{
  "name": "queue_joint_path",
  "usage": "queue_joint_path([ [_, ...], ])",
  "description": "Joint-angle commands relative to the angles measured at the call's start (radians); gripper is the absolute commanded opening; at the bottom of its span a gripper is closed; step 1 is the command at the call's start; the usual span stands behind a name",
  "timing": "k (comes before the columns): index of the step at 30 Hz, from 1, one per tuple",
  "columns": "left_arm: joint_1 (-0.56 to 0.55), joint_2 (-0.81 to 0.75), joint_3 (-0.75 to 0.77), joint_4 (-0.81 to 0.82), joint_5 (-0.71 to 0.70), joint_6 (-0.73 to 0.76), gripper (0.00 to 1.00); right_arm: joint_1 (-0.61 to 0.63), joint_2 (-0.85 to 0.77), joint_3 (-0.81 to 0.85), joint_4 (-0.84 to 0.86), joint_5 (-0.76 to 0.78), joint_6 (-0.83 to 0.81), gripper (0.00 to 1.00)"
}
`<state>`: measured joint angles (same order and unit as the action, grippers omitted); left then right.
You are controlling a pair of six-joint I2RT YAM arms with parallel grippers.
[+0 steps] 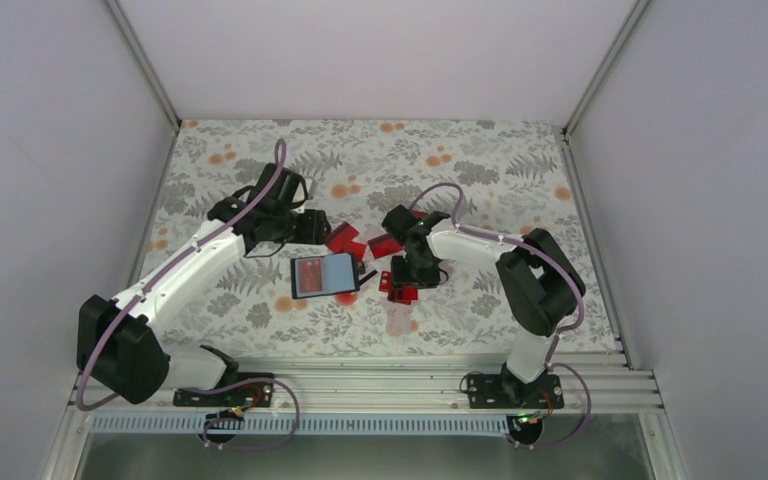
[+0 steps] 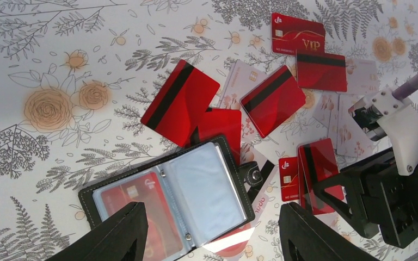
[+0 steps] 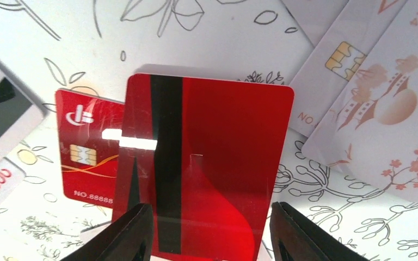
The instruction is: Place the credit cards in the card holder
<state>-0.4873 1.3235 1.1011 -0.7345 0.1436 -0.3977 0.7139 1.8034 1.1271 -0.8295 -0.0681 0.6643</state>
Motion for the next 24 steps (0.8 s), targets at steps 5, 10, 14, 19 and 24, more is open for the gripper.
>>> queue_joint_path([
  [5,-0.003,0.005,0.021,0.009,0.014,-0.031,0.62,-0.004,-0.037,-0.02,0.001,-0.005,-0.023,0.55],
  [10,-0.003,0.006,0.016,0.012,0.016,-0.033,0.62,-0.004,-0.036,-0.009,-0.01,-0.002,-0.018,0.72],
  [14,-0.004,0.006,0.016,0.017,0.02,-0.032,0.62,-0.002,-0.007,0.013,-0.013,-0.014,-0.016,0.75],
  [19,-0.003,0.003,0.003,0.018,0.018,-0.023,0.62,0.003,0.034,0.031,-0.031,0.0,-0.014,0.73],
  [24,-0.003,-0.005,-0.009,0.017,0.009,-0.007,0.62,0.023,0.092,0.015,-0.029,0.02,-0.015,0.68],
])
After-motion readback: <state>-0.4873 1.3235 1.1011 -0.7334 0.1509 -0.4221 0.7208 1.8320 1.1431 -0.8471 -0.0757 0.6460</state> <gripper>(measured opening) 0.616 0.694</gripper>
